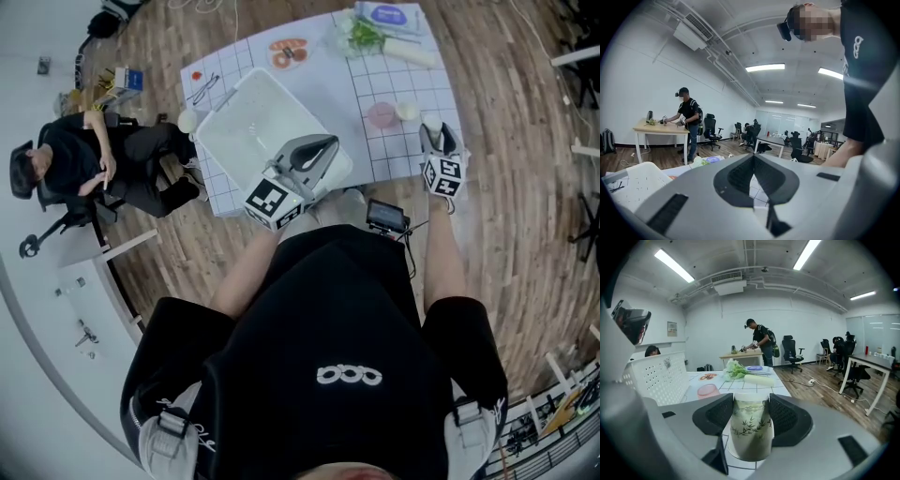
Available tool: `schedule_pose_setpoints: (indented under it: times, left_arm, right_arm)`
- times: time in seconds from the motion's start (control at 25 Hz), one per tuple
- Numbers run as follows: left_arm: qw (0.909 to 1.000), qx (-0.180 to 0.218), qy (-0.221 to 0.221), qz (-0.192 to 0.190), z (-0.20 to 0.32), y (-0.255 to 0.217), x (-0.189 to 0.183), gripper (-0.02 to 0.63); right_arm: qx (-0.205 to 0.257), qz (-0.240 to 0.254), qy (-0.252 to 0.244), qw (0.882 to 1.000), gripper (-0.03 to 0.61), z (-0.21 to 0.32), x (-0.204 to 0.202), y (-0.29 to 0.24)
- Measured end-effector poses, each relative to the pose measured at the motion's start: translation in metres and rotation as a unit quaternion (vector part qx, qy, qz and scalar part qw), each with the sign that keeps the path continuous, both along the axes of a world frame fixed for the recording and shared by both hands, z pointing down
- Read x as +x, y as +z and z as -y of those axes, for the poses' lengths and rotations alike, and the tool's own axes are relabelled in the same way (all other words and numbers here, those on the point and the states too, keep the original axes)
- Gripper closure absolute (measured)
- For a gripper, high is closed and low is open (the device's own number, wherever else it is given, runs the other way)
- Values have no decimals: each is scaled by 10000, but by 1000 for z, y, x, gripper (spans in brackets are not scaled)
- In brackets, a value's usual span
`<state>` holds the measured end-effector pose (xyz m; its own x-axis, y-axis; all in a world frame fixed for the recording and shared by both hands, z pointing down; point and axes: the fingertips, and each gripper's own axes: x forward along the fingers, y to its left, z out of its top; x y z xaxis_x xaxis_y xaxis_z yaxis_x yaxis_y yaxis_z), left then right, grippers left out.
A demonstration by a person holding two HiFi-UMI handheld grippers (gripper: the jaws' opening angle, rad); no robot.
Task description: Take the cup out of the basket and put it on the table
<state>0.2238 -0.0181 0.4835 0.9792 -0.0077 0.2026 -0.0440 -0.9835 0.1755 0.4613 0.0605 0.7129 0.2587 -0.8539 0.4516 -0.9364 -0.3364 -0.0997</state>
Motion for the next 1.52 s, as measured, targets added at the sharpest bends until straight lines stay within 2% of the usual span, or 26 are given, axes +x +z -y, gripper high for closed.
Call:
schedule_pose_setpoints:
  times: [0.32, 0.56, 1.12, 1.52]
  left_arm:
    - [9998, 56, -131, 150, 1, 5, 0, 607]
    - [9998, 59, -114, 165, -5, 4, 3, 607]
    - [9999, 95, -98, -3, -12, -3, 4, 607]
    - [9992, 122, -365, -64, -10, -6, -11, 607]
  right_arm:
    - [144, 145, 176, 9996, 336, 17, 26, 27]
    - [205, 228, 206, 9993, 336, 11, 22, 35]
    - [-242, -125, -4, 9996, 336, -11, 0, 41]
    - [-614, -320, -267, 9972, 336, -15, -7, 46]
